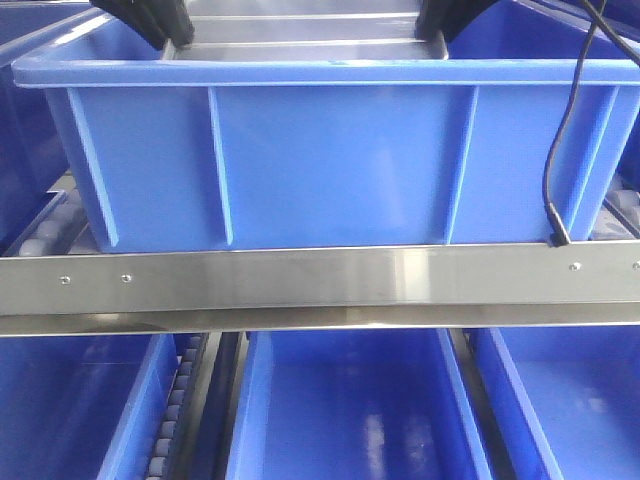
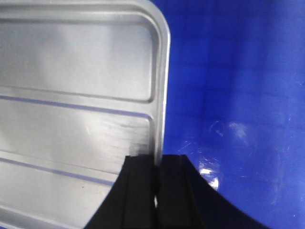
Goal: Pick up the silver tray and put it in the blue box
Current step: 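Lower the tray into the blue crate and open both grippers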
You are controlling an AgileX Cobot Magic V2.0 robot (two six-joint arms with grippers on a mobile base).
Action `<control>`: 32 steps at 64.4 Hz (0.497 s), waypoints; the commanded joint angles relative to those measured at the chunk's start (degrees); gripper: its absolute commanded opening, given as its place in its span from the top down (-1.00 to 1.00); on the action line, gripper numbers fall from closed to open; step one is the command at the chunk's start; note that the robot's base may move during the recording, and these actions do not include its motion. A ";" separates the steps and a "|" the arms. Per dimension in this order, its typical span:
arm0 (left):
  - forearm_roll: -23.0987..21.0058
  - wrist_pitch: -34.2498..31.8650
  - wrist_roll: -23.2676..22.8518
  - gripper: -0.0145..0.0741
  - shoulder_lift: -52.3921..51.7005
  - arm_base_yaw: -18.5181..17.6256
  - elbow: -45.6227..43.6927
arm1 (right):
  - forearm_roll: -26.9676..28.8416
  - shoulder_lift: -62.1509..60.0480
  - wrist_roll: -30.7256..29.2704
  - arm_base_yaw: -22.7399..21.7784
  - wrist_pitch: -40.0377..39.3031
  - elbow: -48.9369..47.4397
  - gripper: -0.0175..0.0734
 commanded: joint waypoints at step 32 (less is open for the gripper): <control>-8.37 -4.69 -0.20 0.07 -3.05 2.86 -2.16 | 8.67 -3.41 -2.20 -3.13 -3.30 -2.66 -0.69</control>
